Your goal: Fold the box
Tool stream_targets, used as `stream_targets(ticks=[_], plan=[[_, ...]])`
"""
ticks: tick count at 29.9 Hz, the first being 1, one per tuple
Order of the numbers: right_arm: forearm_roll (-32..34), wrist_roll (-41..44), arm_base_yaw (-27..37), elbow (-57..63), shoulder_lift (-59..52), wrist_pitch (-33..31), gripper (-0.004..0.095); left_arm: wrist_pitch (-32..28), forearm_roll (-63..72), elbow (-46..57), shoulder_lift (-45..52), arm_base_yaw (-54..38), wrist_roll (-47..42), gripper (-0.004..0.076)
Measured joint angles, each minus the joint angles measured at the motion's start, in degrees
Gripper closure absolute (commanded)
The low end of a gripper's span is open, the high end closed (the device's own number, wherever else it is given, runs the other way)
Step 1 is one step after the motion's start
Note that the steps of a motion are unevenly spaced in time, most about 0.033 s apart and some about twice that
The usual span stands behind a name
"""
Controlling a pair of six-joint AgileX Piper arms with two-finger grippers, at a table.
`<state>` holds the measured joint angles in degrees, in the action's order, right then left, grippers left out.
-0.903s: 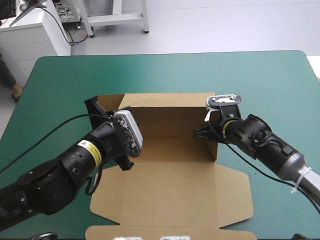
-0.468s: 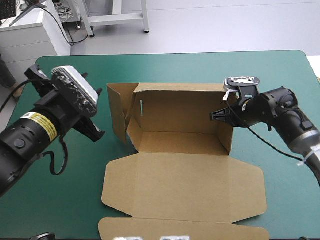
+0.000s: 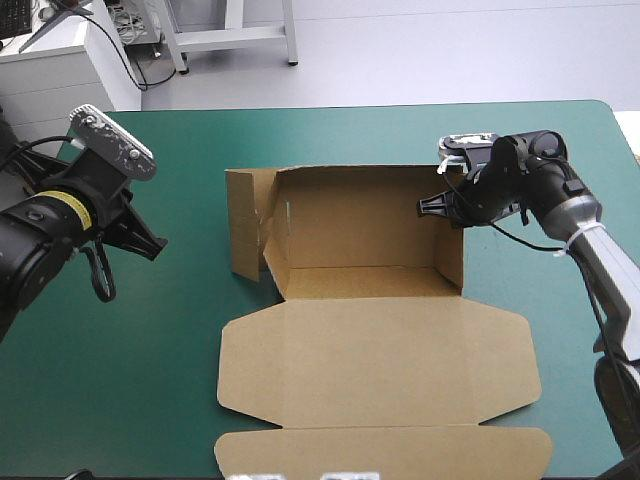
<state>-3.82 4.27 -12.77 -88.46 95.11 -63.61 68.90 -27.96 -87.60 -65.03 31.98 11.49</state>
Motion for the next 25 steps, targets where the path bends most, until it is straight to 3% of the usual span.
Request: stream_targets(ticks=[5,9,13,20,25], plan=[[0.30,-0.88,0.39,-2.63,4.14,2.14,0.0927,-2.46,13.60,1.96,-0.61,-14.72,-0.89,0.0710],[0.89,-1.21,0.51,-3.57,7.24,5.84,0.0927,-6.78,16.10,8.63,2.25,-21.84,-3.46,0.0714],[1.32,-1.25,0.62,-3.71,10.31,9.69,0.0927,-12.39,18.05,19.44,9.08,-23.52,-5.59,0.0719],[0.10,-1.25,0.56,-3.50,12.27,8.76,0.0927,-21.87,22.76,41.15,27.18,-23.59,-5.82,0.0721],[0.16,-1.27,0.56,-3.50,12.27,8.88,0.0927,-21.99,23.31,49.29,40.53,-23.59,-5.82,0.0733]])
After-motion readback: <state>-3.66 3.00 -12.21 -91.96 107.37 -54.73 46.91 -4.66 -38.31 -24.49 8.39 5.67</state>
